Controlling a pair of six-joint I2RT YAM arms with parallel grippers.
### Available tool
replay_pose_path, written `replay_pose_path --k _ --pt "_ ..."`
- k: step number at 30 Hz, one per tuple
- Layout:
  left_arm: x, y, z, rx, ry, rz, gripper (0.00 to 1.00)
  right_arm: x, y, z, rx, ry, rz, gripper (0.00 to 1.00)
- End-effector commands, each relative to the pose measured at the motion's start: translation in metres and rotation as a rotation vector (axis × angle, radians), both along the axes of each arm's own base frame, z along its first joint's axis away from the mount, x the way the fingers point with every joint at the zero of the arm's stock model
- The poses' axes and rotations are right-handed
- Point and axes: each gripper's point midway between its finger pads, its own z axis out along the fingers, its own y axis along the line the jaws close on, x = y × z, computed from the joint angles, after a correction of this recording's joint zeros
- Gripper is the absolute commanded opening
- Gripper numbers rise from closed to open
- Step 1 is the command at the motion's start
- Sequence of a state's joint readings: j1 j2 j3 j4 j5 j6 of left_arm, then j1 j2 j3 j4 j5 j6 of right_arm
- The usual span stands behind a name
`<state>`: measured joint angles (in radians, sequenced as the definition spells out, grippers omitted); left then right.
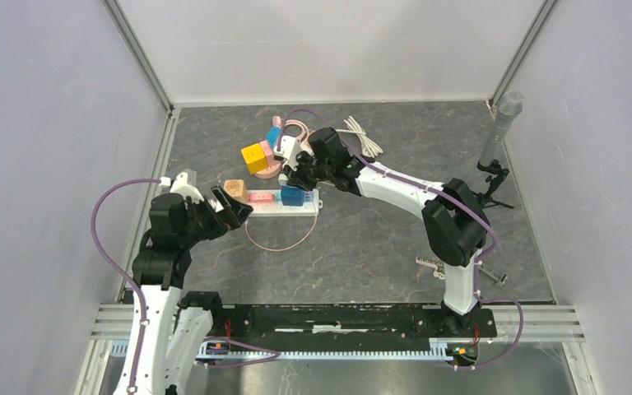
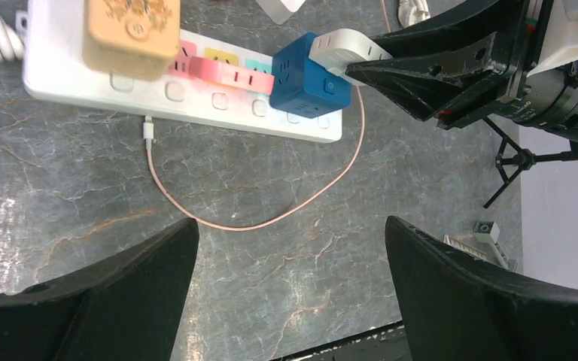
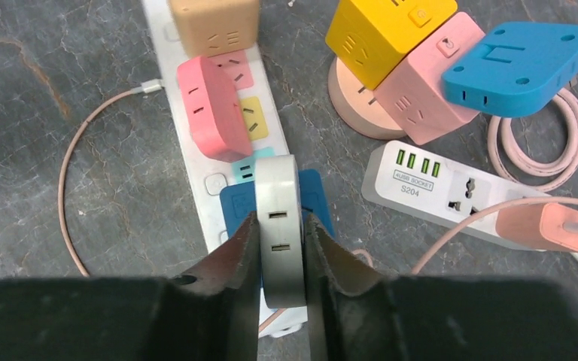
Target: Pull the plug off the socket
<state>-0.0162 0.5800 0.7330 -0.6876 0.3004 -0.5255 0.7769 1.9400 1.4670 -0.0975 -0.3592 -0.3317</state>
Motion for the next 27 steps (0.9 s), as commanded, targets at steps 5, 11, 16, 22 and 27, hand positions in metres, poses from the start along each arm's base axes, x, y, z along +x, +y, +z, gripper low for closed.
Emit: replay_pose_path --k 5,11,16,22,27 --pt "-0.005 -0.019 -0.001 -0.096 0.047 -0.077 1.00 -0.002 -0.001 0.009 -0.001 0.046 -0.024 0.13" --pt "-0.001 -0.024 -0.036 -0.180 0.175 -0.031 0.99 -0.033 -0.006 0.004 0.023 0.199 -0.077 0.12" --pt "0.006 -0.043 -0.049 -0.320 0.217 -0.072 0.96 -0.057 -0.013 -0.007 0.033 0.348 -0.120 0.12" --pt "0.015 -0.042 -0.048 -0.327 0.200 -0.051 0.96 -0.072 -0.012 -0.008 0.069 0.478 -0.190 0.19" --pt "0.018 -0.045 -0.051 -0.376 0.217 -0.037 0.96 -0.060 -0.017 -0.007 0.047 0.386 -0.240 0.52"
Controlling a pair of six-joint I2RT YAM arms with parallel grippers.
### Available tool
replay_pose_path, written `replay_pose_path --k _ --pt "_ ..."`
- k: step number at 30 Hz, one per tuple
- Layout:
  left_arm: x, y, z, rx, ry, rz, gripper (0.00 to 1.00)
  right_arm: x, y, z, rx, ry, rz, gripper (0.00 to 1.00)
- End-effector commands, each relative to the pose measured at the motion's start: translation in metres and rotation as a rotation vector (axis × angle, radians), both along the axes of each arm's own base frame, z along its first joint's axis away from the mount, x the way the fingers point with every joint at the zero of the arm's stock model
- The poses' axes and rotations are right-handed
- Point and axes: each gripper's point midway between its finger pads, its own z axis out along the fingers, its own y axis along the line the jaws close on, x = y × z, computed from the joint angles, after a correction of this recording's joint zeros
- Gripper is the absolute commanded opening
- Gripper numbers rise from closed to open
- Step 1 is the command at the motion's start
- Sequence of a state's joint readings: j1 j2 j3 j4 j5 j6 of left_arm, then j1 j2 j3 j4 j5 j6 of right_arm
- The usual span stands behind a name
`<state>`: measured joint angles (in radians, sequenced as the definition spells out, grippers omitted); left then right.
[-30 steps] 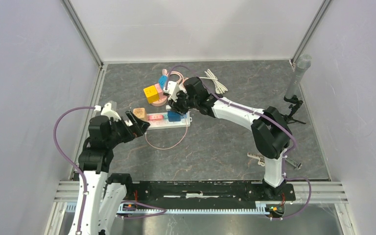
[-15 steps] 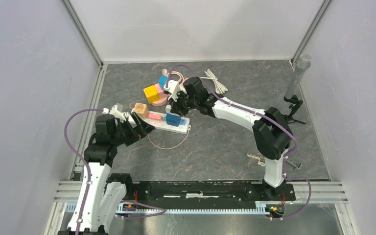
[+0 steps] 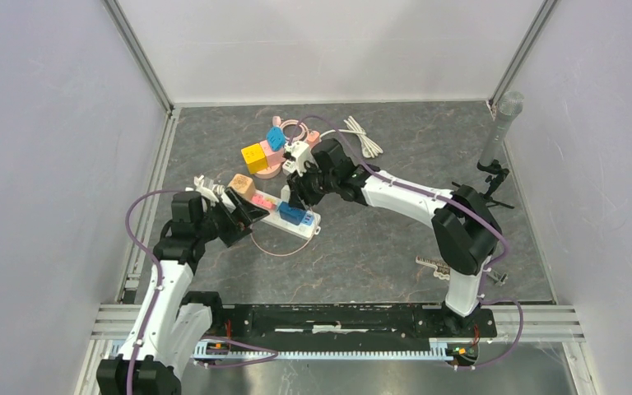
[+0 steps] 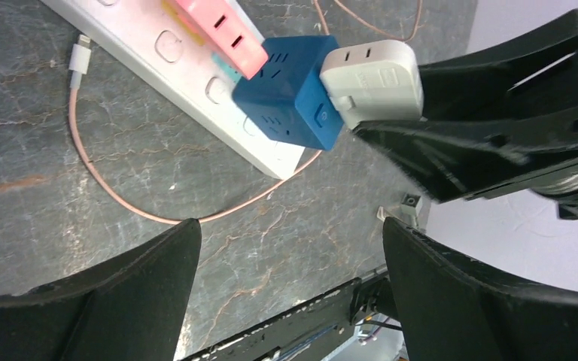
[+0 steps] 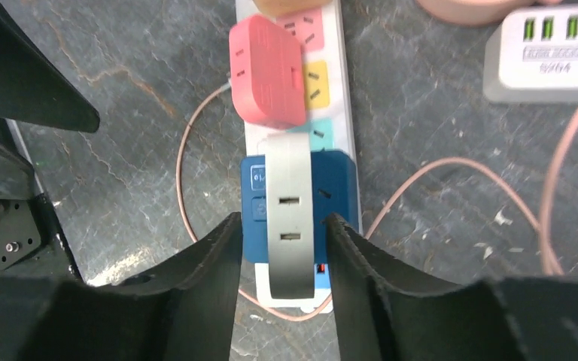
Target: Pull the plug off the socket
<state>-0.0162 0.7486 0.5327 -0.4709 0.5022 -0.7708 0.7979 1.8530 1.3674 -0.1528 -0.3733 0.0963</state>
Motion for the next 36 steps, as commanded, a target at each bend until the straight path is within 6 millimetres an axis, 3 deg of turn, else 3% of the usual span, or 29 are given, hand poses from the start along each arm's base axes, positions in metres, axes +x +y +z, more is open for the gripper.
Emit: replay_pose_path --k 1,7,11,14,18,23,30,36 --pt "0.010 -0.008 0.013 -0.091 -0.031 0.010 0.96 -0.001 -0.012 0.002 -0.061 -0.046 -0.066 0.55" --pt "0.014 -0.012 0.009 -0.130 -0.031 0.027 0.94 0.013 -0.003 0.022 -0.040 -0.147 -0.023 0.56" --pt "0.021 -0.015 0.005 -0.150 -0.031 0.047 0.93 0.017 -0.001 0.020 -0.032 -0.159 -0.030 0.52" --pt "0.029 -0.018 0.006 -0.162 -0.037 0.055 0.91 0.017 0.000 0.018 -0.023 -0.160 -0.032 0.44" --pt "0.039 -0.029 0.007 -0.130 -0.040 0.030 0.91 0.011 0.003 0.019 0.029 -0.120 -0.054 0.22" --pt "0.042 -0.046 -0.008 -0.075 0.007 -0.008 0.83 -0.007 0.000 0.005 0.065 0.026 -0.109 0.11" --pt "0.039 -0.060 -0.024 -0.054 0.023 -0.016 0.75 -0.029 -0.003 -0.005 0.086 0.124 -0.118 0.08" --pt "0.041 -0.059 -0.031 -0.028 0.020 0.001 0.69 -0.026 -0.001 0.001 0.089 0.109 -0.128 0.04"
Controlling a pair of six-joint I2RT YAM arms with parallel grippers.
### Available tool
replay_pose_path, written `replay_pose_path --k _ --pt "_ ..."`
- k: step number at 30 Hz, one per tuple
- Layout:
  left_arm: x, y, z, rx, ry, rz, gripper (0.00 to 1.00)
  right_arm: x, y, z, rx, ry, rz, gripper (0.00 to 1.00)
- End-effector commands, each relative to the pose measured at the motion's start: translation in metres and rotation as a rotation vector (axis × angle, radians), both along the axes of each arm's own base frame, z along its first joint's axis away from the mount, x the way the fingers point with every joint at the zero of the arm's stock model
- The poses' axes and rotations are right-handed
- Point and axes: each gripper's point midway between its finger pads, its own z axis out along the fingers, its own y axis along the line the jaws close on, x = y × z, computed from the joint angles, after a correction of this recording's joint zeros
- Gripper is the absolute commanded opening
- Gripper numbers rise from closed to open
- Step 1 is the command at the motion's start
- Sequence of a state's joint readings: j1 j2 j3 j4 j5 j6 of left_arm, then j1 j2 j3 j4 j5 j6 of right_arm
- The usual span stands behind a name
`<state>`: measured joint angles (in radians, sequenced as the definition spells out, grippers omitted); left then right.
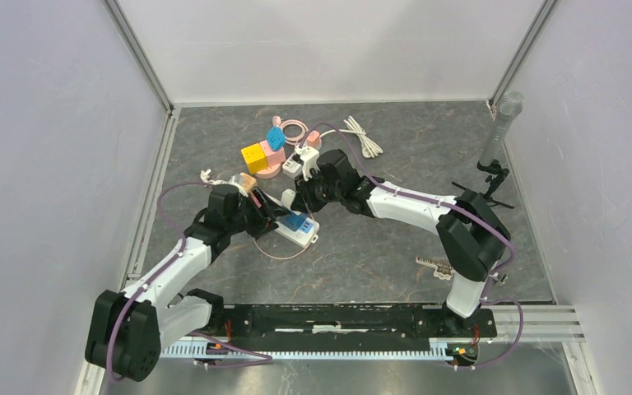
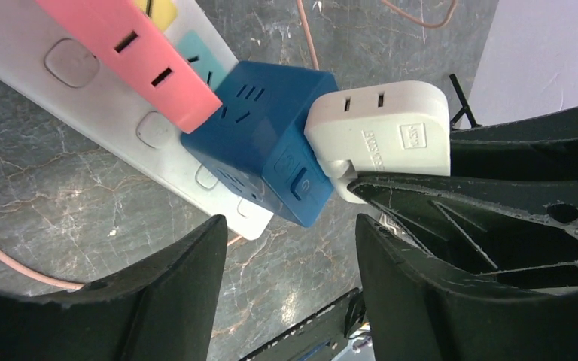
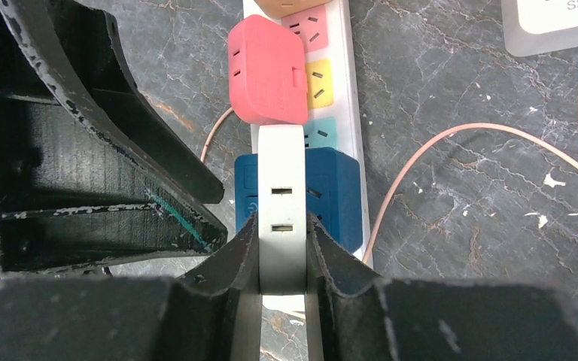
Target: Pull the plug off the socket
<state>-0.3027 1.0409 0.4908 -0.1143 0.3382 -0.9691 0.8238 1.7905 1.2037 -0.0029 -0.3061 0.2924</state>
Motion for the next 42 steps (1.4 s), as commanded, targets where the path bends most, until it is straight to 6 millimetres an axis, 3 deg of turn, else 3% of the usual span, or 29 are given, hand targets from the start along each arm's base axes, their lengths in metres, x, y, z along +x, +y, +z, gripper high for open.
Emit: replay_pose_path --k 1,16,18,19,22,28,32,42 --pt "0.012 0.002 0.002 0.010 -0.041 0.049 0.67 -0.007 0.002 0.013 0.021 0.011 0.001 0.03" --pt "-0.005 0.019 -0.054 0.165 0.058 0.045 0.54 0.000 0.008 0.025 0.032 -0.035 0.015 0.01" --pt "-0.010 0.024 -0.061 0.187 0.071 0.052 0.53 0.000 0.009 0.024 0.029 -0.060 0.036 0.26" --pt "-0.012 0.025 -0.063 0.194 0.077 0.053 0.52 0.001 0.008 0.022 0.023 -0.067 0.040 0.34" --pt "-0.016 0.028 -0.068 0.204 0.087 0.057 0.52 0.008 0.012 0.020 0.025 -0.102 0.043 0.43" --pt "-0.020 0.031 -0.075 0.217 0.103 0.060 0.52 0.017 0.021 0.033 0.072 -0.139 0.028 0.31" --pt "-0.020 0.028 -0.076 0.221 0.107 0.035 0.55 0.017 0.024 0.038 0.098 -0.122 0.029 0.00" --pt "-0.023 0.032 -0.090 0.269 0.172 0.016 0.56 0.008 0.018 0.066 0.299 0.026 0.032 0.00"
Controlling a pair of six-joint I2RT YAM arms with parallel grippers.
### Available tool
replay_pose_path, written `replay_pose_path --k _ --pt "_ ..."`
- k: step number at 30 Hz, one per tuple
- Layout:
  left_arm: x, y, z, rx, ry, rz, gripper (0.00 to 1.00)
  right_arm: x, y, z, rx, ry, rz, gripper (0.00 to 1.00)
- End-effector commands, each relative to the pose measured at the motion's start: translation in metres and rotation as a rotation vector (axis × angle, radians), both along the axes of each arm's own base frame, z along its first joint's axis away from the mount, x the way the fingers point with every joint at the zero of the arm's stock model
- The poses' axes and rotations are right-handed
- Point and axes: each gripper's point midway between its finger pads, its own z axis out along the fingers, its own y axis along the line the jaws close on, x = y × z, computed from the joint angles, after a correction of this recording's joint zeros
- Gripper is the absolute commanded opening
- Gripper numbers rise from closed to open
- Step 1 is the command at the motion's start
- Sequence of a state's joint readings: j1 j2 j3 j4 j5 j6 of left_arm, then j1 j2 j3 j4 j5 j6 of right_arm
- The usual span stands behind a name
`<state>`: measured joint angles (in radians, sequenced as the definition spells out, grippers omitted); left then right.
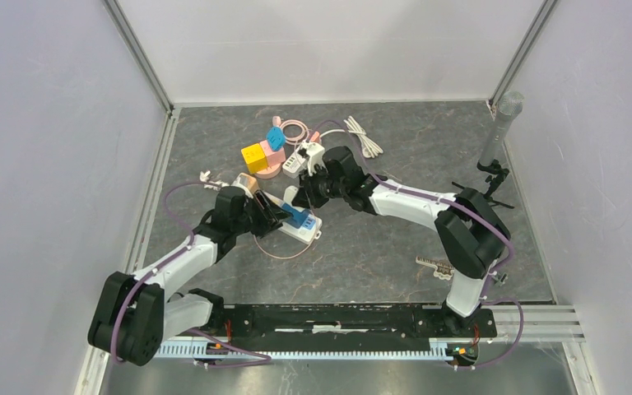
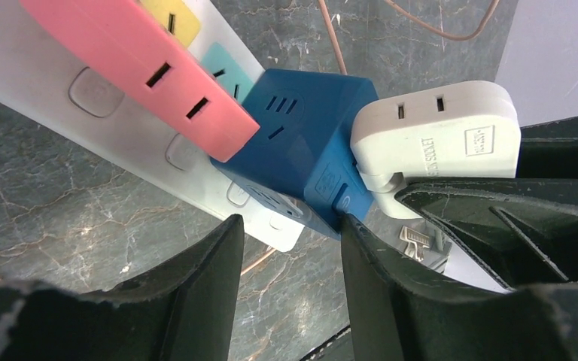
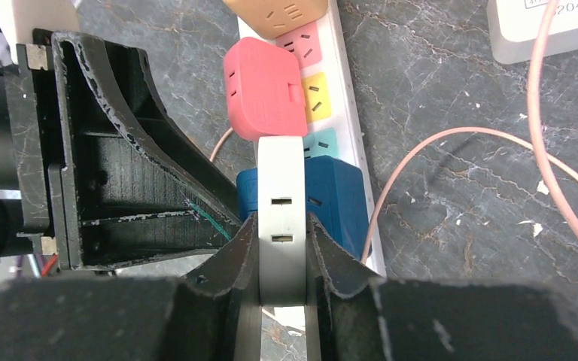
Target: Pull the plug off the socket
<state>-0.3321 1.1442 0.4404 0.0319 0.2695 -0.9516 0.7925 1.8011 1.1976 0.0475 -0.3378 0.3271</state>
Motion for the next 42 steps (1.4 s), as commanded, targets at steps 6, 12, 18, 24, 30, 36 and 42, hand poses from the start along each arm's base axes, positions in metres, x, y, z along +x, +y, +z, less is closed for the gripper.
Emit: replay_pose_path --k 6,12,18,24,30,36,42 --pt "-0.038 0.043 -0.070 0.278 0.230 0.024 0.56 -0.007 0.021 0.066 0.299 0.051 0.071 0.00" --pt "-0.038 0.044 -0.070 0.285 0.233 0.027 0.56 0.003 0.023 0.045 0.127 -0.086 0.042 0.00" --pt "-0.038 0.050 -0.072 0.327 0.240 0.025 0.57 0.001 0.022 0.051 0.107 -0.134 0.057 0.00" --pt "-0.040 0.054 -0.074 0.344 0.243 0.031 0.58 0.000 0.020 0.069 0.262 0.021 0.076 0.00" --pt "-0.042 0.057 -0.079 0.362 0.261 0.038 0.57 0.007 0.017 0.050 0.134 -0.035 0.056 0.00" --pt "-0.033 0.047 -0.060 0.306 0.191 0.016 0.58 0.023 0.003 0.092 0.130 -0.184 -0.015 0.00" --pt "-0.007 0.024 0.016 0.195 -0.025 -0.034 0.65 0.033 -0.027 0.139 0.130 -0.322 -0.127 0.00"
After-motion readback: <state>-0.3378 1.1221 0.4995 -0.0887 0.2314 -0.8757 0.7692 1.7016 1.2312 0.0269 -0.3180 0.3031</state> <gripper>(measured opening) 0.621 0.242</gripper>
